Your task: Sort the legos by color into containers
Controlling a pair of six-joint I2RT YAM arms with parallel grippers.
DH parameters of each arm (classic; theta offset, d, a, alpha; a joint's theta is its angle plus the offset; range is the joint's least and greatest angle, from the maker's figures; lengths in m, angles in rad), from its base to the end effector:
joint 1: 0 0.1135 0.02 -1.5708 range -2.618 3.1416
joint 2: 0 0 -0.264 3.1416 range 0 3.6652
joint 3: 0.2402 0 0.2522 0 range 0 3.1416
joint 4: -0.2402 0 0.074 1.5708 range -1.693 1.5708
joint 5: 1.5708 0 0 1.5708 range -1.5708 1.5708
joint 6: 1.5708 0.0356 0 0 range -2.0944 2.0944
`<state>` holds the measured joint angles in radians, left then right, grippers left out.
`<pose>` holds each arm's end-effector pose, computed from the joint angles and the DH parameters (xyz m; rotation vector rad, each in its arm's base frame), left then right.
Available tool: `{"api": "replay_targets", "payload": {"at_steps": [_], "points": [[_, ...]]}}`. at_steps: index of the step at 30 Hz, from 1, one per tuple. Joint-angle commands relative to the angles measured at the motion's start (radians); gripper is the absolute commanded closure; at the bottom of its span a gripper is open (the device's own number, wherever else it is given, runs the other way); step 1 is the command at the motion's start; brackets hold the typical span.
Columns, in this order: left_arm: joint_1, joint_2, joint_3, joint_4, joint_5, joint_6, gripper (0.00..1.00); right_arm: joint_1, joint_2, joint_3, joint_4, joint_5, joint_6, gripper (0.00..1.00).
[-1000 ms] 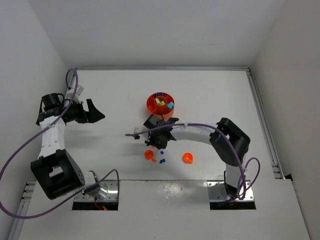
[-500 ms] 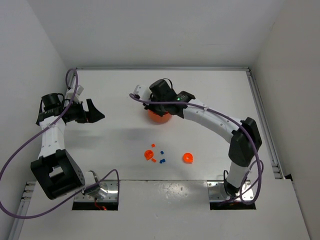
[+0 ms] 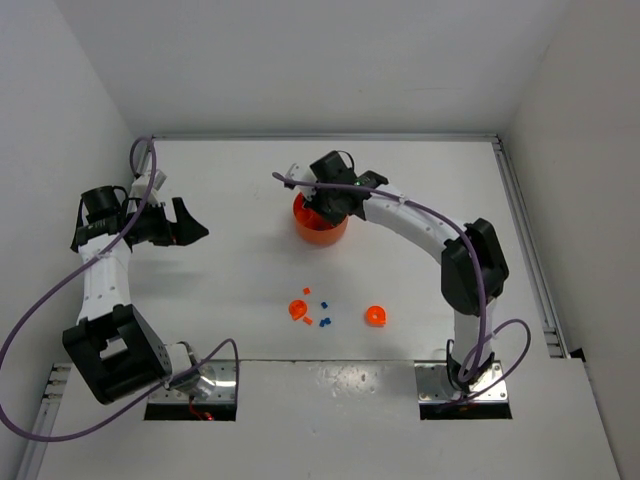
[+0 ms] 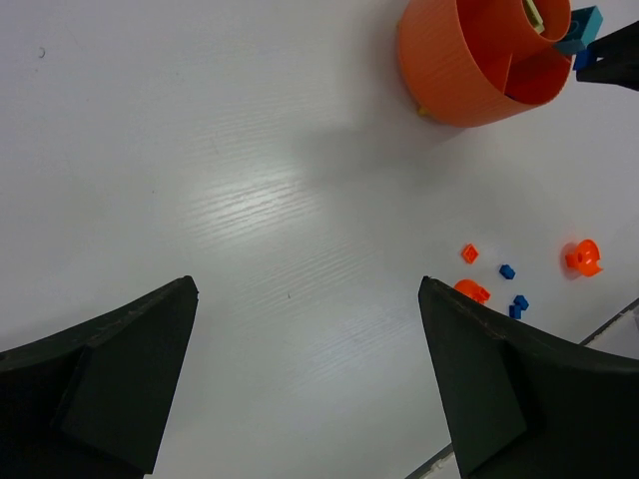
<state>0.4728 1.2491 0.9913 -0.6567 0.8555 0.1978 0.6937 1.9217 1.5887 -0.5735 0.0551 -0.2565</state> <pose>0.2331 0.0890 0.2824 0.0363 2.1985 -0.6920 0.3314 0.2730 0.2518 -1.1130 2.2153 0.1187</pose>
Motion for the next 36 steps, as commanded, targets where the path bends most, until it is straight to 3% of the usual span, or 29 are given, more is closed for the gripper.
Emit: {"api": "replay_targets", "payload": {"at_steps": [1, 5, 7, 36], "points": [[0.013, -0.027, 0.027, 0.023, 0.013, 0.002, 0.00, -0.014, 0.007, 0.051, 0.012, 0.002, 0.019, 0.86], [0.013, -0.027, 0.027, 0.023, 0.013, 0.002, 0.00, -0.023, 0.016, 0.051, 0.012, -0.008, 0.019, 0.66], [0.001, -0.036, 0.027, 0.023, 0.013, 0.002, 0.00, -0.033, 0.016, 0.051, 0.023, -0.008, 0.019, 0.62], [-0.163, -0.116, 0.027, 0.080, -0.124, -0.018, 0.00, -0.042, 0.066, 0.125, 0.023, -0.075, 0.059, 0.61]]}}
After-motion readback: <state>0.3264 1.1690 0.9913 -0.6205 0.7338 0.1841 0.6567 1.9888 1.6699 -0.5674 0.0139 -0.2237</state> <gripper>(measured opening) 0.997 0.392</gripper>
